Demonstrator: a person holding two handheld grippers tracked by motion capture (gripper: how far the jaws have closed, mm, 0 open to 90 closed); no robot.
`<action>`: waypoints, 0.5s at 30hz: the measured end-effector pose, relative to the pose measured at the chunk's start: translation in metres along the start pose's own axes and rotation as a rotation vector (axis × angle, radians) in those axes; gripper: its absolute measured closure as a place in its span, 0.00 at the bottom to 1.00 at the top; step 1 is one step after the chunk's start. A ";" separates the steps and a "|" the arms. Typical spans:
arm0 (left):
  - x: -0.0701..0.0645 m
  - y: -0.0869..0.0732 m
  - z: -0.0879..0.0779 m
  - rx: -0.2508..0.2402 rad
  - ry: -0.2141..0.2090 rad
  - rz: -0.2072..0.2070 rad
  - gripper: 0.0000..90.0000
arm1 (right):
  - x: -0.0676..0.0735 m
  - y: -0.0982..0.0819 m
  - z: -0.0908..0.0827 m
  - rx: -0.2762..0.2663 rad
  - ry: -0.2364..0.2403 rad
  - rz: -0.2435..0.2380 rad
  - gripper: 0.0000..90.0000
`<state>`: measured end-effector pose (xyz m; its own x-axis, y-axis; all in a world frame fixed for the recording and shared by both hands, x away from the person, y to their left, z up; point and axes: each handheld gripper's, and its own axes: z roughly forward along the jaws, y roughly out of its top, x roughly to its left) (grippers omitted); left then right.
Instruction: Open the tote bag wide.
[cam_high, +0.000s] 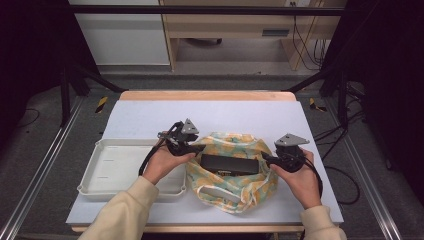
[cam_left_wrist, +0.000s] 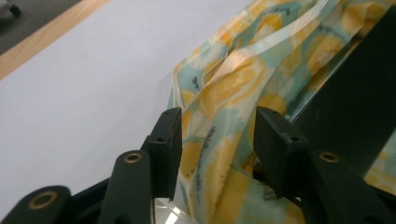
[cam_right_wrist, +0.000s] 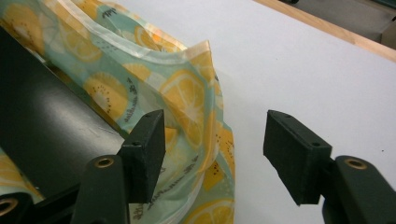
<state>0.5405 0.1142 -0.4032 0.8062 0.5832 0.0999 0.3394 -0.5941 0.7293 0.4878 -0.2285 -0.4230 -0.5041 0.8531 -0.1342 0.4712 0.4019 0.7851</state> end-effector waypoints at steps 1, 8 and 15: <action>-0.001 0.001 -0.003 -0.008 0.001 0.005 0.57 | 0.001 0.001 -0.001 -0.005 -0.003 -0.004 0.43; -0.010 0.007 -0.026 -0.072 0.026 0.037 0.61 | 0.011 0.008 -0.017 -0.035 -0.009 -0.030 0.48; -0.019 0.010 -0.046 -0.094 0.030 0.074 0.64 | 0.024 0.012 -0.036 -0.057 0.010 -0.060 0.56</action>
<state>0.5062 0.1224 -0.3666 0.8120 0.5569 0.1748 0.2318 -0.5825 0.7791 0.4552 -0.2150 -0.3957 -0.5374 0.8246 -0.1767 0.3980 0.4327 0.8089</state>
